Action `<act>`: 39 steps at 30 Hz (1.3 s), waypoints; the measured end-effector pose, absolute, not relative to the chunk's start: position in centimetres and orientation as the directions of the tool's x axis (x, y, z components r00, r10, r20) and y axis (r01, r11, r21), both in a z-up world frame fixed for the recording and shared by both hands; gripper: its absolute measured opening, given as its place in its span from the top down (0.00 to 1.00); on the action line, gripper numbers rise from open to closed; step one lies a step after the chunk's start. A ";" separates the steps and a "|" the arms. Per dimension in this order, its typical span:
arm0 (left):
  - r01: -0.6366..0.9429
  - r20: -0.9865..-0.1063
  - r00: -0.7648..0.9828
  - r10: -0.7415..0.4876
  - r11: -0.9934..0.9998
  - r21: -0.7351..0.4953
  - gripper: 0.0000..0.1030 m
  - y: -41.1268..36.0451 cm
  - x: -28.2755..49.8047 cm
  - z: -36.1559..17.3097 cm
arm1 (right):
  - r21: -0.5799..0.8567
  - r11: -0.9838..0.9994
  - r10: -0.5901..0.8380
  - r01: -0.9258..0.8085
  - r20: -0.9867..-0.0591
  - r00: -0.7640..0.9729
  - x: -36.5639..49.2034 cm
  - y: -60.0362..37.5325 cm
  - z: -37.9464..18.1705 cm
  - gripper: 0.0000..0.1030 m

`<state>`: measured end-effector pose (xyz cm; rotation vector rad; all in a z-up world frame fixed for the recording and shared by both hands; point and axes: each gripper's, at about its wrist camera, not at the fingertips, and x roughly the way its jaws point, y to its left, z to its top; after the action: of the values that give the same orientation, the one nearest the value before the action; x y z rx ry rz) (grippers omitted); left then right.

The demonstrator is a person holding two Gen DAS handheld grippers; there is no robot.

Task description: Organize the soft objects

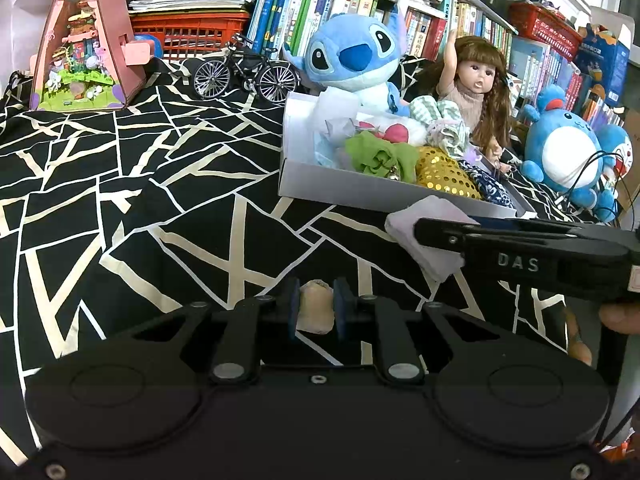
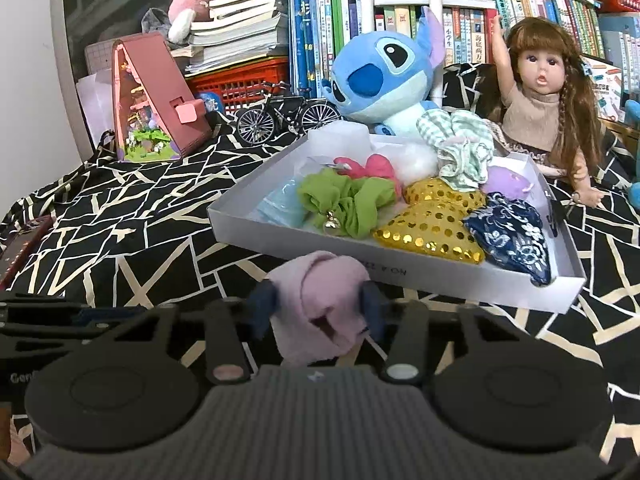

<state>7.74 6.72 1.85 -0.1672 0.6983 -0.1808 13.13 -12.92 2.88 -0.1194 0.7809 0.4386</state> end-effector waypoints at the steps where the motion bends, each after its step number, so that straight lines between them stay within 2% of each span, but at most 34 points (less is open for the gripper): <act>1: 0.110 -0.620 0.753 -0.220 0.971 -0.211 0.83 6.7 7.7 1.8 | 0.054 0.904 0.338 -0.425 -0.700 0.630 12.9 -13.1 3.0 0.55; 21: 0.147 -0.572 0.778 -0.260 0.961 -0.236 0.83 6.0 8.0 4.2 | 0.066 0.917 0.347 -0.394 -0.620 0.704 9.8 -17.1 7.2 0.58; 39: 0.185 -0.498 0.809 -0.311 0.940 -0.287 0.83 5.5 11.1 10.4 | 0.076 0.935 0.330 -0.348 -0.550 0.767 10.2 -19.8 11.3 0.57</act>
<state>11.13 5.53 10.44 -0.2301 0.5697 -0.2674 10.19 -19.81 11.30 -0.0305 0.5918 0.3681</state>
